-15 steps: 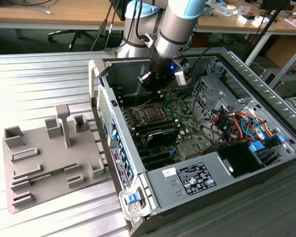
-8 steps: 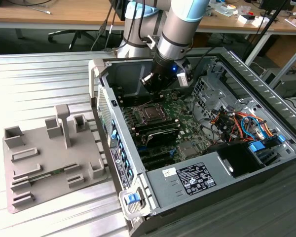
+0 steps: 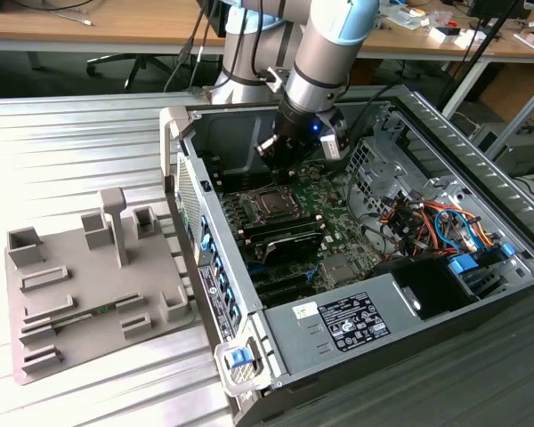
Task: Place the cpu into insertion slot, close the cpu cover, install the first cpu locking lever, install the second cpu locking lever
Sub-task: 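Install the first cpu locking lever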
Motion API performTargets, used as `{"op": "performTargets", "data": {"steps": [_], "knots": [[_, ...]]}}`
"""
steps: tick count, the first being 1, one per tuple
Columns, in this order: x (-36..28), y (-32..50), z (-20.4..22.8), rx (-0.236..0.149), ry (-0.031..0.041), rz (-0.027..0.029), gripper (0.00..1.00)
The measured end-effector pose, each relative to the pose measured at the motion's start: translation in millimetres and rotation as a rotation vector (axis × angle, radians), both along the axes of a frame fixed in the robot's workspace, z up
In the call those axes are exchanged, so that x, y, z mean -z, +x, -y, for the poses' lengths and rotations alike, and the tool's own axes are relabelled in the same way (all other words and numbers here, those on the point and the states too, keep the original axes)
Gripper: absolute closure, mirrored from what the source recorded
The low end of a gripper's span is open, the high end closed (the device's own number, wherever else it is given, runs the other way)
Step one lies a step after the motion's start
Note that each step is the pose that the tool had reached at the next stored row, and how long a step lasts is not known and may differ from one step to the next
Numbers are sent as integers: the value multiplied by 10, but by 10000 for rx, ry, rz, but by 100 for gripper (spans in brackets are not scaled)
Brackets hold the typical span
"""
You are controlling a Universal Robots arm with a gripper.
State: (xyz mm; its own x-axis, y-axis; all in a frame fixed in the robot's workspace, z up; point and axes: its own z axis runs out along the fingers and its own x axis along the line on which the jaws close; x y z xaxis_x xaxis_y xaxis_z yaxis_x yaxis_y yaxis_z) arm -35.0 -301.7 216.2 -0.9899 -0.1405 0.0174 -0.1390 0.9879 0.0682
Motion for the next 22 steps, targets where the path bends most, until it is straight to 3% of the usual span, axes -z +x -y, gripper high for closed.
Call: {"op": "performTargets", "data": {"steps": [22], "knots": [[125,16,44,0,5,-4,89]]}}
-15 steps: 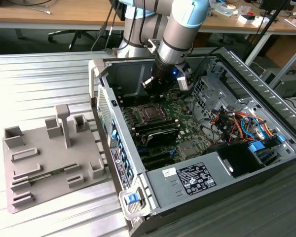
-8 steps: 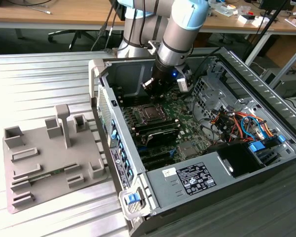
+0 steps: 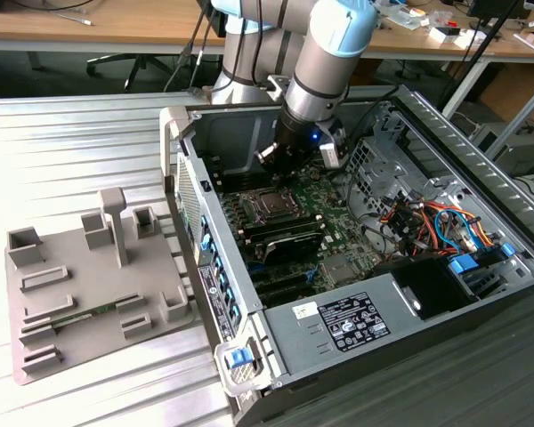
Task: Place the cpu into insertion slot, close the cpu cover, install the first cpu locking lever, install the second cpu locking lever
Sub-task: 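Install the first cpu locking lever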
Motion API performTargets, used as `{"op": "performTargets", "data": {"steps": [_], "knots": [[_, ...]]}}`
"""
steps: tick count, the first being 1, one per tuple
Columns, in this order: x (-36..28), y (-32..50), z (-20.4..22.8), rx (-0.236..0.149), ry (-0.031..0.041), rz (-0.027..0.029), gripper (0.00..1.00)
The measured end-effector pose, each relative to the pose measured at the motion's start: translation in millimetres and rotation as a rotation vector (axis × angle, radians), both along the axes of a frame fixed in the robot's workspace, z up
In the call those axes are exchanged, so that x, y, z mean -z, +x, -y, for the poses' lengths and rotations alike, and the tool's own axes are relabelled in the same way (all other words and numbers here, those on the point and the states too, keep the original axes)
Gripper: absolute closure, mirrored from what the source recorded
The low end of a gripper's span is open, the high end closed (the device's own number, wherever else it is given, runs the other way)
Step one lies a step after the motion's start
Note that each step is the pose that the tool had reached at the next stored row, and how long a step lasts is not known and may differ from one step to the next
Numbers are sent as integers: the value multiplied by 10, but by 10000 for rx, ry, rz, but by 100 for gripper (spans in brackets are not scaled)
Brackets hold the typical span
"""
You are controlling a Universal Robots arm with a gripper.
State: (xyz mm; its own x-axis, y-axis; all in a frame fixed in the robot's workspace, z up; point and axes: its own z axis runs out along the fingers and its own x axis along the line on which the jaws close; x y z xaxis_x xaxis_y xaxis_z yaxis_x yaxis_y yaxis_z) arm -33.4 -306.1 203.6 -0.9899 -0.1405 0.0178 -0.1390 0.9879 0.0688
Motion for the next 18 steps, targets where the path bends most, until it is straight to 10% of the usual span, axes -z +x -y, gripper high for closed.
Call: {"op": "performTargets", "data": {"steps": [11,18], "knots": [[8,13,-36,-1,70,11,89],[-150,12,-35,0,159,9,89]]}}
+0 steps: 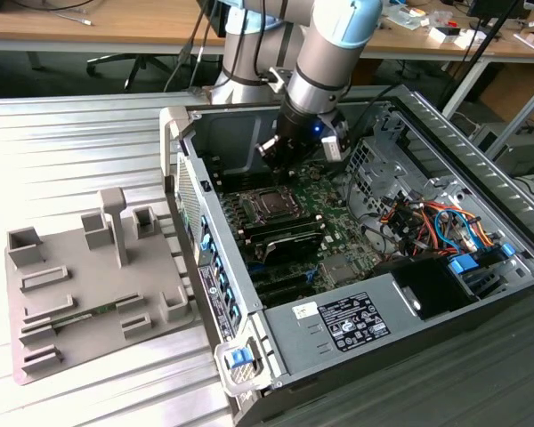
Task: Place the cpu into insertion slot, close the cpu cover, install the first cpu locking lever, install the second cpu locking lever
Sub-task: 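Install the first cpu locking lever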
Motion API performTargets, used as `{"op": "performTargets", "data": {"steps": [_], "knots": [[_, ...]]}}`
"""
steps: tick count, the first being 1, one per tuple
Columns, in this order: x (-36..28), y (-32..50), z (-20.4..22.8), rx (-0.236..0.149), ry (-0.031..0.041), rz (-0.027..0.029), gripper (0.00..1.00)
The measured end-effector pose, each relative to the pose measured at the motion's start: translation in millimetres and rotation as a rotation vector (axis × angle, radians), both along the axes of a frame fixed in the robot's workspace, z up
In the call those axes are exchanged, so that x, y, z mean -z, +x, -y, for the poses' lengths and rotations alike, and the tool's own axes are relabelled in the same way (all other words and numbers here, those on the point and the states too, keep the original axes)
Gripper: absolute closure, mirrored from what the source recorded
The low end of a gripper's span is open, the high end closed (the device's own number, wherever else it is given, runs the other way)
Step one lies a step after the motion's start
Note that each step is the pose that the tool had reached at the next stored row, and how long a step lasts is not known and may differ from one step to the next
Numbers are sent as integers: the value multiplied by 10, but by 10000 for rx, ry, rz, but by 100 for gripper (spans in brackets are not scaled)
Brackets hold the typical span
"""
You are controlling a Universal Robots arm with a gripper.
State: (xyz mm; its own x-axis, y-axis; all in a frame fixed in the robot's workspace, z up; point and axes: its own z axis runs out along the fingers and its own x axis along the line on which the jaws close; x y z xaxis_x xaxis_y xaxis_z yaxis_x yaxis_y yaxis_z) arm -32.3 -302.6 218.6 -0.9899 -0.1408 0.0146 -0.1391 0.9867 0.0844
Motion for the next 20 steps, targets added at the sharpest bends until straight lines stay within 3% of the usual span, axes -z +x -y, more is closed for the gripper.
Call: {"op": "performTargets", "data": {"steps": [6,9,13,14,20], "knots": [[-114,0,4,-1,11,0,89],[-135,3,22,-1,15,0,89],[-135,16,127,1,23,-7,89],[-136,19,180,5,23,-10,89],[-136,39,301,23,22,-33,89]]}}
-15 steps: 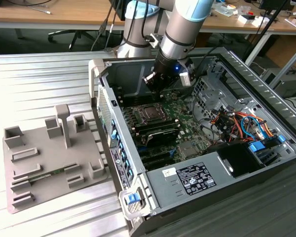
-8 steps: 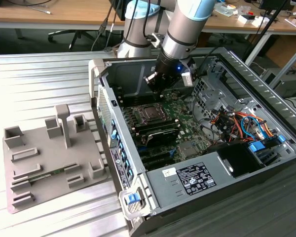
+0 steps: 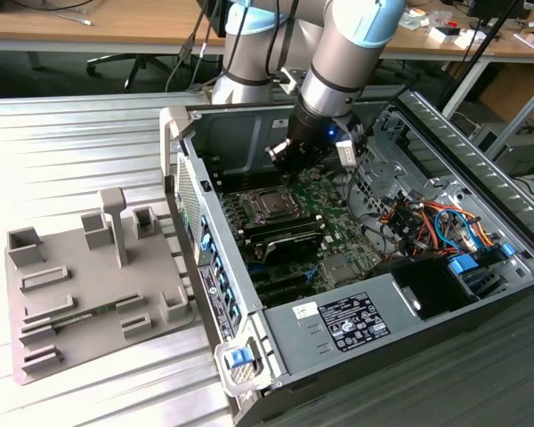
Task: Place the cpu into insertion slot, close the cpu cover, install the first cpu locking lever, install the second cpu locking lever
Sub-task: 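Install the first cpu locking lever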
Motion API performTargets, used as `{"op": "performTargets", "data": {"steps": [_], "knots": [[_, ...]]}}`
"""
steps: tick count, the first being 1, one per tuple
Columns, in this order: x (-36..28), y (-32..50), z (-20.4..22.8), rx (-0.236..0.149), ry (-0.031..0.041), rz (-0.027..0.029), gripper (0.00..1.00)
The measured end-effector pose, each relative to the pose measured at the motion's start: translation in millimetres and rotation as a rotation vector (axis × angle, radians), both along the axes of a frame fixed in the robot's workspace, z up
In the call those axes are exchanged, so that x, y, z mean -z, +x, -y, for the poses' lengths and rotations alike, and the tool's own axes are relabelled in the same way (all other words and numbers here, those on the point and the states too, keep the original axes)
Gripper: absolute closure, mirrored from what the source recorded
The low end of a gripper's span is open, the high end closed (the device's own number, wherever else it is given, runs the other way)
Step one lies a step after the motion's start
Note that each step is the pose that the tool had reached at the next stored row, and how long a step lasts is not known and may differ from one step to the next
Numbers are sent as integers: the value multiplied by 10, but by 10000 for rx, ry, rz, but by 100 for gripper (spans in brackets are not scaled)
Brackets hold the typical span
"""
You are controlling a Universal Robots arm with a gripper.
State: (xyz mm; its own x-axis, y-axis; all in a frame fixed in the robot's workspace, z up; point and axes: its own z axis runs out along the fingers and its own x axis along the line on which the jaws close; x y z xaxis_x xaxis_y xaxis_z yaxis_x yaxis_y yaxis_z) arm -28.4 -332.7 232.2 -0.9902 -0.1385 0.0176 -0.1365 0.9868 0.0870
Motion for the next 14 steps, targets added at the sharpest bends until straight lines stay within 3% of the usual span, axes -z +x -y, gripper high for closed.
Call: {"op": "performTargets", "data": {"steps": [2,4,8,10,13,14], "knots": [[0,10,21,16,-16,-10,89],[-2,20,30,31,-82,-14,89],[-26,33,43,74,-481,-14,89],[-34,34,54,103,-598,-15,89],[-58,37,67,123,-713,-14,89],[-87,37,78,133,-789,-15,89]]}}
